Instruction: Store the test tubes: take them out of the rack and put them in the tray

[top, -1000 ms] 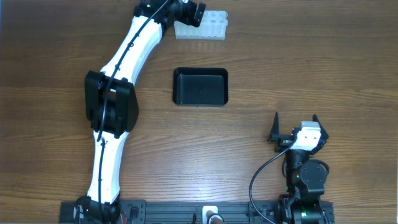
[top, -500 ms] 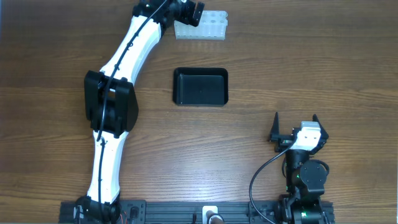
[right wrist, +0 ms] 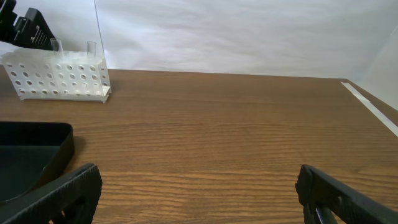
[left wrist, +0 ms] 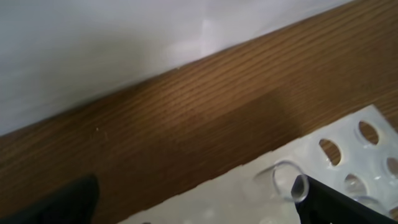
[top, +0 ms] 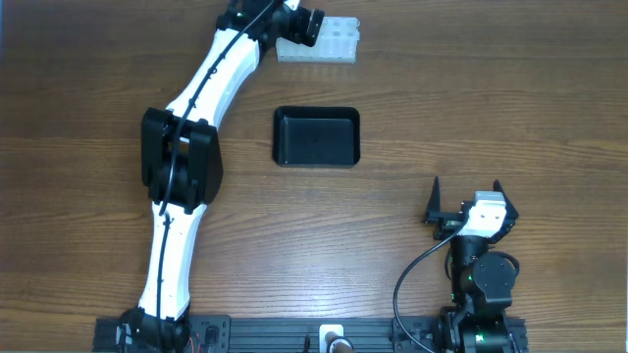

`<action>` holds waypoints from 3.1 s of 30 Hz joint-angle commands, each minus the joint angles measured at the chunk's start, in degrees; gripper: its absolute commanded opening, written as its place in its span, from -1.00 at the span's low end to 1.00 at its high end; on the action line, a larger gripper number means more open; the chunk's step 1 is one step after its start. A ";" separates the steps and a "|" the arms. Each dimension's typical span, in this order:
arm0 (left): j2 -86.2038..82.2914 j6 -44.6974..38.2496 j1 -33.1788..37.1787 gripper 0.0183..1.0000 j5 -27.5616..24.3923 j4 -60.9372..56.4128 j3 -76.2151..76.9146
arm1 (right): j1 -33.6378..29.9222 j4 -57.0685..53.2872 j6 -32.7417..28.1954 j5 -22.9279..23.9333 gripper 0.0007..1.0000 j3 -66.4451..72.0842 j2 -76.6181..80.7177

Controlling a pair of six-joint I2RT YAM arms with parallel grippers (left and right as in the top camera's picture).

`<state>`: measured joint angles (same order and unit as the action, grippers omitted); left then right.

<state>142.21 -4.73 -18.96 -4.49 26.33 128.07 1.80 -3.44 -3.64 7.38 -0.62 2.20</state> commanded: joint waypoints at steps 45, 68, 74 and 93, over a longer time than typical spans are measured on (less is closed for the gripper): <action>0.50 0.66 -0.59 0.03 -6.64 -1.36 0.61 | -0.22 -0.22 -0.28 -0.24 0.99 0.33 -0.20; 1.40 0.66 -0.85 -0.09 -8.96 -2.58 0.61 | -0.22 -0.22 -0.28 -0.24 0.99 0.33 -0.20; 2.14 0.66 -0.79 -0.11 -8.94 -2.62 0.61 | -0.22 -0.22 -0.31 -0.24 0.99 0.33 -0.20; 2.14 0.63 -0.79 -0.46 -8.74 -3.43 0.61 | -0.24 -0.22 -0.28 -0.24 0.99 0.33 -0.20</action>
<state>143.33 -4.08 -19.59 -12.27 23.09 128.07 1.80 -3.44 -3.64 7.38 -0.62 2.20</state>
